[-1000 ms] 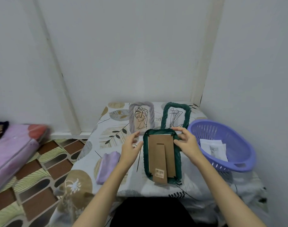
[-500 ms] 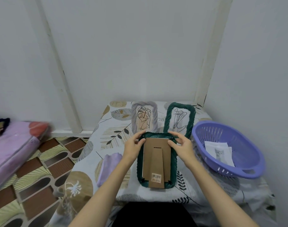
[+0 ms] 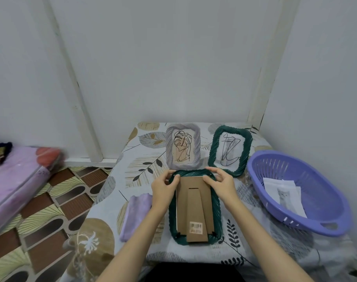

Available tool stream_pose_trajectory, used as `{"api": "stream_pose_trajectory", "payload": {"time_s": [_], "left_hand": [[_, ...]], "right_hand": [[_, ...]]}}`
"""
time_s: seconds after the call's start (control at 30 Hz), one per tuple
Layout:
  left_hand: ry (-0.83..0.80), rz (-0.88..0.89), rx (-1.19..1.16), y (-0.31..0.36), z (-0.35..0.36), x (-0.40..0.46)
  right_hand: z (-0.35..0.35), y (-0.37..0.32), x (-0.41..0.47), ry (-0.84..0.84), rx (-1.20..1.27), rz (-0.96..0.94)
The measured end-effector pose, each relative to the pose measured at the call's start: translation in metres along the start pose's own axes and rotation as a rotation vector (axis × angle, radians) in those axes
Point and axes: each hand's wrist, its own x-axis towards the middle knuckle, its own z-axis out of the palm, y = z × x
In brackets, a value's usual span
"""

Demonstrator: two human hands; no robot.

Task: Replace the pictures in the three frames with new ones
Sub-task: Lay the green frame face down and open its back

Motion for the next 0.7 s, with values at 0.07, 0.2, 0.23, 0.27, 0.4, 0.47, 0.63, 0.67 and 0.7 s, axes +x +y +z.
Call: {"api": "stream_pose_trajectory", "payload": {"time_s": [0.07,0.2,0.23,0.27,0.4,0.47,0.63,0.67,0.7], "left_hand": [[0.022,-0.048,-0.002,-0.006,0.003,0.003],[0.050,-0.145,0.009,-0.017,0.010,0.009],[0.029,-0.148,0.028,-0.020,0.012,0.010],[-0.020,-0.141,0.057,-0.023,0.013,0.011],[-0.301,-0.074,0.217,-0.041,0.011,0.010],[-0.342,-0.052,0.316,-0.049,0.010,0.006],[-0.367,0.007,0.425,-0.050,0.006,-0.005],[-0.351,0.022,0.402,-0.046,0.003,-0.010],[-0.332,0.046,0.375,-0.043,-0.001,-0.015]], "right_hand": [[0.003,0.010,0.003,-0.065,-0.003,0.042],[0.009,0.027,0.008,-0.076,-0.021,0.080],[0.010,0.031,0.010,-0.062,-0.061,0.081],[0.010,0.033,0.011,-0.048,-0.106,0.078],[0.012,0.045,0.015,-0.036,-0.270,0.087],[0.012,0.049,0.014,-0.065,-0.338,0.090],[0.007,0.049,0.003,-0.133,-0.482,-0.002],[0.005,0.048,-0.002,-0.146,-0.514,-0.031],[0.000,0.046,-0.009,-0.160,-0.544,-0.054]]}}
